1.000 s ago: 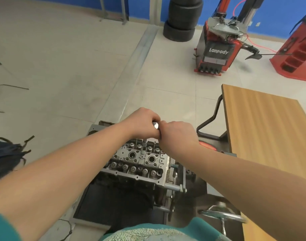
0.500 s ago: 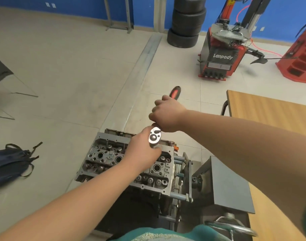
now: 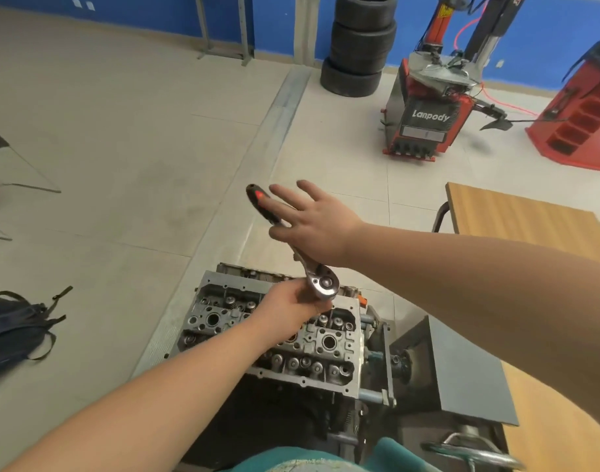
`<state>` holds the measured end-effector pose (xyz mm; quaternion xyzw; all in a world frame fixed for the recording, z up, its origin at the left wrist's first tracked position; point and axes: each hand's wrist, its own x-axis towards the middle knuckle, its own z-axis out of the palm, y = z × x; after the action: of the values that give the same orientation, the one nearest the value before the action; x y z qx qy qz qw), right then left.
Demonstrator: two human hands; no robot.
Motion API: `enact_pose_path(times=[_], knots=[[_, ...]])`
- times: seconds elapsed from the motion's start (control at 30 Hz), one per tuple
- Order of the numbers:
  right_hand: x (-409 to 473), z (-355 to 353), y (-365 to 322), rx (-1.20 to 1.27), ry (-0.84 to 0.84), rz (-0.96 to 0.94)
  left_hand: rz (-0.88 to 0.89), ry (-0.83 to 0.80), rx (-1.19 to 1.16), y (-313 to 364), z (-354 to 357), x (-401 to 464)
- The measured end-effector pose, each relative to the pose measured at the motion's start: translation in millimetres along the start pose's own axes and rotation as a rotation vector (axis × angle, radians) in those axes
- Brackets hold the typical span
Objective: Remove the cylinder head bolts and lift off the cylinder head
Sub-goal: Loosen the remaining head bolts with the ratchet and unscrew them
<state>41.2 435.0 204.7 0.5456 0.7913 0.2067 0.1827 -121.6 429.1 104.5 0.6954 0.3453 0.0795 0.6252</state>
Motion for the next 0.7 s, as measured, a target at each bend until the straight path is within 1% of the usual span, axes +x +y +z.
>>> enact_pose_path(times=[0.1, 0.17, 0.2, 0.27, 0.33, 0.4, 0.43, 0.5, 0.53, 0.57, 0.63, 0.67, 0.7], knots=[[-21, 1, 13, -0.022, -0.105, 0.129, 0.033, -0.026, -0.019, -1, -7, 5], [-38, 2, 19, 0.034, -0.255, 0.219, 0.046, -0.005, -0.053, -2, -11, 9], [-46, 1, 18, 0.11, -0.333, 0.272, 0.059, 0.001, -0.057, -1, -13, 12], [-61, 1, 11, 0.368, -0.464, 0.387, 0.088, -0.034, -0.042, 3, -13, 18], [-73, 4, 1, 0.633, -0.54, 0.493, 0.106, -0.094, -0.014, 8, -10, 21], [-82, 6, -4, 0.905, -0.584, 0.582, 0.123, -0.132, 0.023, 12, -7, 24], [-86, 5, -5, 1.085, -0.602, 0.629, 0.13, -0.144, 0.036, 12, -7, 25], [-91, 2, -8, 1.435, -0.61, 0.746, 0.14, -0.151, 0.023, 11, -8, 28], [-93, 2, -12, 1.56, -0.611, 0.812, 0.142, -0.15, 0.01, 9, -8, 29], [-93, 3, -18, 1.638, -0.608, 0.887, 0.145, -0.15, 0.011, 8, -9, 30], [-93, 6, -31, 1.708, -0.555, 1.053, 0.16, -0.152, 0.035, 6, -9, 31], [-92, 7, -36, 1.691, -0.516, 1.099, 0.166, -0.152, 0.038, 5, -10, 31], [-91, 9, -38, 1.642, -0.477, 1.095, 0.168, -0.151, 0.034, 5, -11, 31]])
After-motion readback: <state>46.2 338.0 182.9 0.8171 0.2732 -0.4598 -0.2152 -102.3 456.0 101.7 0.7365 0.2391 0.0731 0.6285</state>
